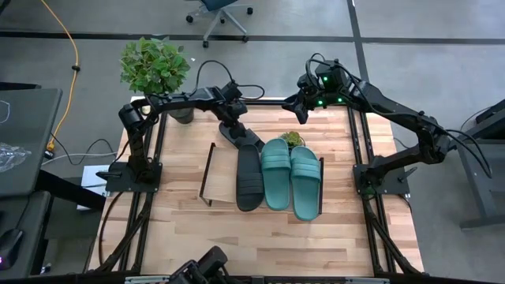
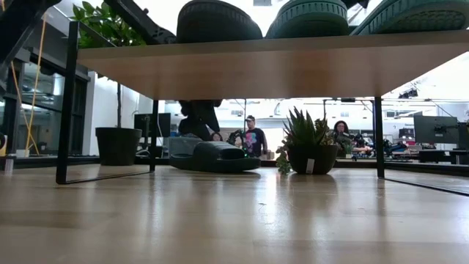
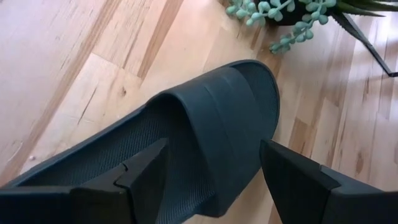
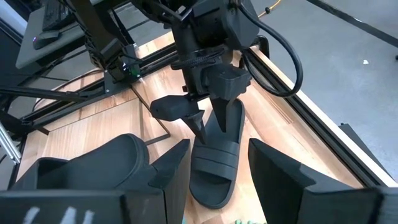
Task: Pick and place slides into the shelf
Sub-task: Put the black slipper on the shelf
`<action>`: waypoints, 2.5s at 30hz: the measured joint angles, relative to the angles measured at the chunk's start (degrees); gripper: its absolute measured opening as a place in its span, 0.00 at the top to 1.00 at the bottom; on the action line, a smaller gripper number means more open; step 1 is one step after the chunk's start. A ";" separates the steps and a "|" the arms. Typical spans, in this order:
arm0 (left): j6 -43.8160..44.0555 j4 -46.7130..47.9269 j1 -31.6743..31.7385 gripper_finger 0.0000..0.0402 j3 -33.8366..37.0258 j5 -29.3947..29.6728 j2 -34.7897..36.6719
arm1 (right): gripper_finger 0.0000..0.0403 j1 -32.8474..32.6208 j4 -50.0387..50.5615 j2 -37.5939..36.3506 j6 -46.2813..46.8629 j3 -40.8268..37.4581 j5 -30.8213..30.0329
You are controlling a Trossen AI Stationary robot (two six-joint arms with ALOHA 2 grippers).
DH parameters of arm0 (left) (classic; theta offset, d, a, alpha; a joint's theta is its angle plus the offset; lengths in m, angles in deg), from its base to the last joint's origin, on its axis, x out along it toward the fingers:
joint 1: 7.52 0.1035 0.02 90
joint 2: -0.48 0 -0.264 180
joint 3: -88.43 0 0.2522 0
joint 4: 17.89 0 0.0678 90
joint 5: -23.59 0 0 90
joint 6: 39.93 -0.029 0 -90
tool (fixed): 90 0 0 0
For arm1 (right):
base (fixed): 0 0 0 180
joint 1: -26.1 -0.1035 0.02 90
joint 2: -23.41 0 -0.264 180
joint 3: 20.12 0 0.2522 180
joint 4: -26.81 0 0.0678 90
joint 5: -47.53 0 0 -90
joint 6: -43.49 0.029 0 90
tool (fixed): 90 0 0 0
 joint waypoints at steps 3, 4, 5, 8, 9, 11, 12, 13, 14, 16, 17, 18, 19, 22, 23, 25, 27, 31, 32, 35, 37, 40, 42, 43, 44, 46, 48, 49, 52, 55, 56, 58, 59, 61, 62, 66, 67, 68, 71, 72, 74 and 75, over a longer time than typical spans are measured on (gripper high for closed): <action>0.90 -0.82 0.00 0.41 0.88 -0.95 -0.02 | 0.62 0.00 0.00 0.00 0.00 0.00 -0.04; 0.97 -1.12 0.00 0.41 1.11 -1.12 -0.03 | 0.62 0.00 0.00 0.00 0.00 0.00 -0.08; 1.10 -1.19 0.00 0.41 1.25 -1.06 -0.04 | 0.62 0.02 -0.01 0.00 0.00 0.00 -0.19; 1.12 -1.46 0.00 0.41 1.53 -1.11 -0.04 | 0.62 0.02 0.00 0.00 0.00 0.00 -0.22; 1.12 -1.56 0.00 0.41 1.56 -1.27 -0.04 | 0.62 0.02 -0.02 0.00 0.00 0.00 -0.22; 1.12 -1.71 0.00 0.41 1.56 -1.52 -0.04 | 0.62 0.02 -0.02 0.00 0.00 0.00 -0.22; 1.12 -1.88 0.00 0.41 1.56 -1.54 -0.04 | 0.62 0.01 -0.02 0.00 0.00 0.00 -0.22; 1.12 -2.20 0.00 0.41 1.56 -1.54 -0.04 | 0.62 0.01 -0.02 0.00 0.00 0.00 -0.22; 1.15 -2.56 0.00 0.41 1.56 -1.54 -0.04 | 0.62 0.02 -0.02 0.00 0.00 0.00 -0.22; 1.33 -3.11 0.00 0.41 1.56 -1.59 -0.04 | 0.62 0.02 -0.02 0.00 0.00 0.00 -0.22; 1.37 -3.16 0.00 0.41 1.56 -1.81 -0.04 | 0.62 0.00 -0.02 0.00 0.00 0.00 -0.22; 1.37 -3.16 0.00 0.41 1.56 -2.06 -0.04 | 0.62 0.00 -0.02 0.00 0.00 0.00 -0.22; 1.39 -3.20 0.00 0.41 1.56 -2.19 -0.04 | 0.62 0.01 -0.02 0.00 0.00 0.00 -0.22; 1.39 -3.24 0.00 0.41 1.56 -2.17 -0.04 | 0.62 0.02 -0.02 0.00 0.00 0.00 -0.22; 1.39 -3.31 0.00 0.41 1.56 -2.06 -0.07 | 0.62 0.01 -0.02 0.00 0.00 0.00 -0.22; 1.56 -3.97 0.00 0.41 1.56 -2.15 -0.77 | 0.62 0.01 -0.02 0.00 0.00 0.00 -0.22; 2.54 -3.62 0.00 0.41 1.65 -3.33 -1.57 | 0.62 0.00 -0.04 0.00 0.00 0.00 -0.22; 2.67 -3.92 -0.20 0.41 1.65 -4.97 -2.87 | 0.62 0.00 -0.04 0.00 0.00 0.00 -0.24; 2.66 -4.16 -0.44 0.41 1.65 -4.95 -3.10 | 0.62 0.01 -0.04 0.00 0.00 0.00 -0.24; 2.59 -4.37 -0.42 0.41 1.65 -4.95 -3.15 | 0.62 0.01 -0.07 0.00 0.00 0.00 -0.24; 2.58 -4.56 -0.44 0.41 1.62 -4.93 -3.15 | 0.62 0.02 -0.07 0.02 0.00 0.00 -0.27; 2.59 -5.37 -0.42 0.44 1.62 -4.88 -3.15 | 0.62 0.00 -0.07 0.02 -0.02 0.00 -0.89; 2.59 -5.43 -0.42 0.49 1.62 -4.88 -3.15 | 0.62 0.00 -0.07 0.02 -0.45 0.00 -1.16; 2.55 -5.43 -0.42 0.52 1.62 -4.90 -3.15 | 0.62 0.02 -0.08 0.02 -0.66 0.00 -1.43; 2.54 -5.43 -0.42 0.56 1.62 -4.96 -3.15 | 0.62 0.01 -0.07 0.02 -0.85 0.00 -1.52; 2.54 -5.43 -0.42 0.63 1.62 -4.97 -3.15 | 0.62 0.00 -0.07 0.02 -0.97 0.00 -1.90; 2.52 -5.45 -0.42 0.71 1.62 -4.95 -3.15 | 0.62 0.00 -0.09 0.02 -1.07 0.00 -1.99; 2.52 -5.43 -0.42 0.75 1.62 -4.95 -3.15 | 0.62 0.00 -0.07 0.02 -1.07 0.00 -2.14; 2.52 -5.45 -0.39 0.86 1.62 -5.01 -3.11 | 0.62 0.00 -0.07 0.02 -1.46 0.00 -2.29; 2.50 -5.56 -0.39 0.95 1.58 -5.25 -3.06 | 0.62 0.00 -0.07 0.02 -1.51 0.00 -2.36; 2.52 -5.68 -0.39 0.97 1.58 -5.33 -3.06 | 0.62 0.01 -0.07 0.02 -1.51 0.00 -2.37; 2.52 -6.11 -0.39 0.98 1.58 -5.36 -3.06 | 0.62 0.01 -0.07 0.02 -1.50 0.00 -2.38; 2.52 -6.34 -0.39 0.97 1.58 -5.36 -3.06 | 0.62 0.01 -0.05 0.02 -1.50 0.00 -2.38; 2.49 -6.66 -0.39 0.95 1.58 -5.29 -3.06 | 0.62 0.00 0.03 0.02 -1.51 0.00 -2.38; 2.45 -6.70 -0.39 0.95 1.58 -5.24 -3.06 | 0.62 0.01 0.12 0.02 -1.50 0.00 -2.38; 2.46 -6.76 -0.39 0.98 1.58 -4.27 -3.06 | 0.62 0.00 0.26 0.02 -1.51 0.00 -2.40; 2.43 -6.85 -0.39 0.99 1.58 -4.06 -3.06 | 0.62 0.02 0.26 0.02 -1.51 0.00 -2.40; 2.45 -6.85 -0.39 0.99 1.50 -3.92 -3.06 | 0.62 0.01 0.26 0.02 -1.50 0.00 -2.40; 2.44 -6.65 -0.39 0.98 0.58 -3.72 -3.06 | 0.62 0.02 0.29 0.02 -1.51 0.00 -2.40; 2.43 -6.69 -0.39 0.98 0.09 -3.66 -3.06 | 0.62 0.01 0.41 0.02 -1.51 0.00 -2.43; 2.44 -6.62 -0.39 0.99 -1.17 -3.51 -3.06 | 0.62 0.01 0.66 0.02 -1.50 0.00 -2.43; 2.43 -6.56 -0.39 0.99 -1.89 -3.32 -3.06 | 0.62 0.00 0.70 0.02 -1.51 0.00 -2.43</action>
